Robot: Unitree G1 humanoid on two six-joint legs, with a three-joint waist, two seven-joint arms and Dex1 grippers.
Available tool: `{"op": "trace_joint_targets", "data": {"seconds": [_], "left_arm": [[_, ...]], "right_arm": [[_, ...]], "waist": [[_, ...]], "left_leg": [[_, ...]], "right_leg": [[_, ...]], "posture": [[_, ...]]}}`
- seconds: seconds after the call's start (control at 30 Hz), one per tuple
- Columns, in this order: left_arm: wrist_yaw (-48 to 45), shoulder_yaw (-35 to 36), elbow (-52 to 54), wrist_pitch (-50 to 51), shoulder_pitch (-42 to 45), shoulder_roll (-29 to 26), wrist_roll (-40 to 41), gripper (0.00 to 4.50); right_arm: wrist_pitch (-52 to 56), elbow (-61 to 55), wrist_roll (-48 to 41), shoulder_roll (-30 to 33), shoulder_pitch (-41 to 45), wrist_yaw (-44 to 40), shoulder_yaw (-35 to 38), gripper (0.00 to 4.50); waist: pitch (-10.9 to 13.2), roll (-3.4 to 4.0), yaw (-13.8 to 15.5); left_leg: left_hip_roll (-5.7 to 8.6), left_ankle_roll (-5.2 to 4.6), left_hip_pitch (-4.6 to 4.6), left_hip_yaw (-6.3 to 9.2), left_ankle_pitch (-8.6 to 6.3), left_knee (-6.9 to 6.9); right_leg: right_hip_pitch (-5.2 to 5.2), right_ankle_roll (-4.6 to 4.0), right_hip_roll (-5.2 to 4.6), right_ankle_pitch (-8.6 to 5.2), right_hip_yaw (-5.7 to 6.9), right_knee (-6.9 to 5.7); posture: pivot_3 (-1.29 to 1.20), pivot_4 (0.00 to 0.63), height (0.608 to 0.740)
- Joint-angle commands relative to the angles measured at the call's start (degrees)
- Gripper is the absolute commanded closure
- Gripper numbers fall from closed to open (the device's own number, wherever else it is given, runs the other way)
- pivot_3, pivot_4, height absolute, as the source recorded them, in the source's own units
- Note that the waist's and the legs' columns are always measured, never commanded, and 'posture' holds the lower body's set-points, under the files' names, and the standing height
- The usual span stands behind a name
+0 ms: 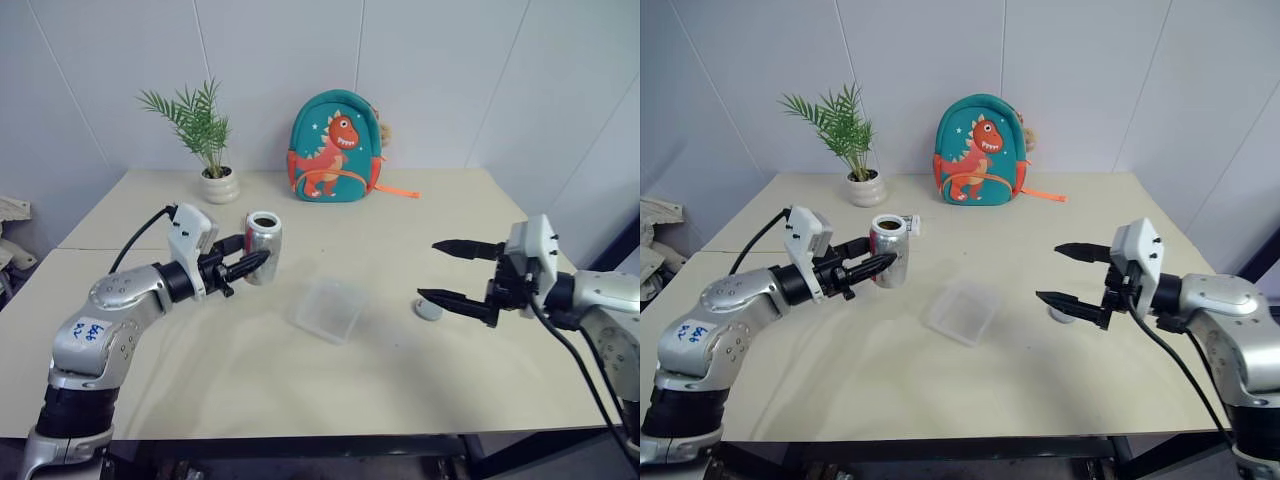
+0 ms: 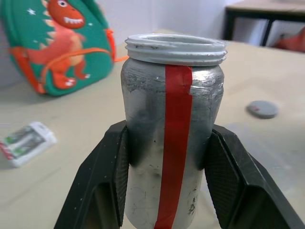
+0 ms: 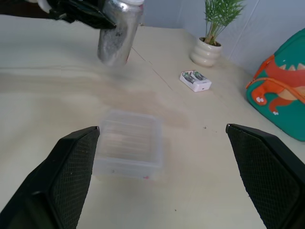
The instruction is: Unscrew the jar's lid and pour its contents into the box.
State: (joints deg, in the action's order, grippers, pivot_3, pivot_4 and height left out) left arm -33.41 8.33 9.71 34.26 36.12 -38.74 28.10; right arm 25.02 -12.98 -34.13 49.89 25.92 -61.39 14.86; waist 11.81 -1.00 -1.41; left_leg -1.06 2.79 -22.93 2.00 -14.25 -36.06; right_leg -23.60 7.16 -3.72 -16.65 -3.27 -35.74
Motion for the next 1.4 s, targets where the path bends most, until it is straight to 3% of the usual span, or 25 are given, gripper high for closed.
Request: {"op": "trace_joint_targets", "data": {"seconds": [0.03, 0.23, 0.7, 0.83, 1.03, 1.1, 1.17, 1.2, 1.27, 1.4], "left_arm": [[-1.28, 0.68, -1.92, -3.93, 3.52, 0.85, -0.79, 2.62], [-5.94, 2.16, -8.68, -0.25, 6.84, 6.45, 6.32, 2.62], [-11.75, -10.63, -14.28, -19.48, 7.05, 4.58, -13.47, 2.62], [-6.31, -19.19, -19.58, -33.10, 10.72, 3.23, -30.90, 2.62], [10.77, -33.29, -28.02, -57.45, 23.65, -1.36, -63.80, 2.62], [13.10, -36.85, -30.76, -62.85, 26.93, -2.58, -70.53, 2.62], [15.31, -39.92, -32.77, -66.71, 30.34, -3.01, -76.39, 2.62], [21.17, -43.91, -32.13, -66.66, 33.29, -4.03, -86.59, 2.62], [25.72, -48.86, -32.43, -68.40, 37.20, -4.42, -96.98, 2.62], [30.03, -51.44, -29.49, -67.38, 40.06, -2.11, -104.97, 2.62]], "right_arm": [[0.70, -2.36, -1.43, 0.71, -1.22, 1.41, 2.83, 0.01], [2.11, -5.80, -2.81, -0.39, -3.53, 4.44, 3.36, 0.01], [3.88, -10.56, -4.62, -3.78, -7.00, 10.57, 2.12, 0.01], [2.54, -7.77, -3.43, -4.57, -5.94, 10.21, 1.21, 0.01], [1.82, -6.04, -2.95, -5.98, -5.16, 10.79, 0.94, 0.01], [1.30, -5.37, -2.44, -6.34, -4.99, 10.75, 0.52, 0.01], [0.80, -4.37, -2.22, -7.17, -4.24, 11.11, 0.10, 0.01], [0.59, -3.73, -2.16, -7.83, -3.67, 11.46, -0.18, 0.01], [0.29, -2.73, -1.82, -9.13, -2.73, 12.07, -0.69, 0.01], [-0.31, -1.45, -1.35, -11.62, -1.85, 13.36, -1.29, 0.01]], "waist": [[0.00, 0.00, -0.04], [0.00, 0.00, -0.28], [0.00, 0.00, -0.13], [0.00, -0.01, 0.03], [0.03, -0.04, 0.88], [0.03, -0.05, 1.00], [0.03, -0.05, 0.99], [0.04, -0.07, 0.97], [0.09, -0.13, 1.07], [0.10, -0.16, 1.30]], "left_leg": [[0.00, 0.00, -0.02, 0.00, 0.00, 0.00], [-0.02, -0.02, -0.05, -0.03, -0.01, 0.02], [-0.02, -0.02, -0.05, -0.06, -0.01, -0.02], [0.00, -0.03, -0.04, -0.06, 0.00, -0.05], [0.03, -0.08, -0.17, -0.06, -0.01, -0.05], [0.03, -0.13, -0.19, -0.13, -0.04, -0.02], [0.02, -0.18, -0.16, -0.26, -0.08, 0.00], [0.02, -0.18, -0.15, -0.29, -0.08, 0.02], [0.03, -0.19, -0.19, -0.30, -0.08, 0.00], [0.03, -0.20, -0.23, -0.31, -0.09, -0.01]], "right_leg": [[-0.01, 0.00, 0.00, 0.00, 0.00, 0.01], [-0.06, 0.01, 0.02, 0.00, -0.01, -0.01], [-0.06, 0.01, 0.03, 0.00, -0.04, -0.05], [-0.05, 0.02, 0.02, 0.01, -0.05, -0.05], [-0.07, 0.14, 0.01, 0.09, -0.05, 0.14], [-0.07, 0.16, 0.01, 0.10, -0.08, 0.23], [-0.07, 0.19, 0.00, 0.08, -0.16, 0.25], [-0.08, 0.19, 0.00, 0.07, -0.18, 0.25], [-0.13, 0.20, 0.02, 0.08, -0.20, 0.25], [-0.13, 0.22, 0.00, 0.07, -0.20, 0.23]], "posture": [[0.00, 0.150, 0.740], [0.00, 0.150, 0.740], [0.00, 0.150, 0.740], [0.00, 0.150, 0.740], [0.00, 0.150, 0.740], [0.00, 0.150, 0.740], [0.00, 0.150, 0.740], [0.00, 0.150, 0.740], [0.00, 0.150, 0.740], [0.00, 0.150, 0.740]]}}
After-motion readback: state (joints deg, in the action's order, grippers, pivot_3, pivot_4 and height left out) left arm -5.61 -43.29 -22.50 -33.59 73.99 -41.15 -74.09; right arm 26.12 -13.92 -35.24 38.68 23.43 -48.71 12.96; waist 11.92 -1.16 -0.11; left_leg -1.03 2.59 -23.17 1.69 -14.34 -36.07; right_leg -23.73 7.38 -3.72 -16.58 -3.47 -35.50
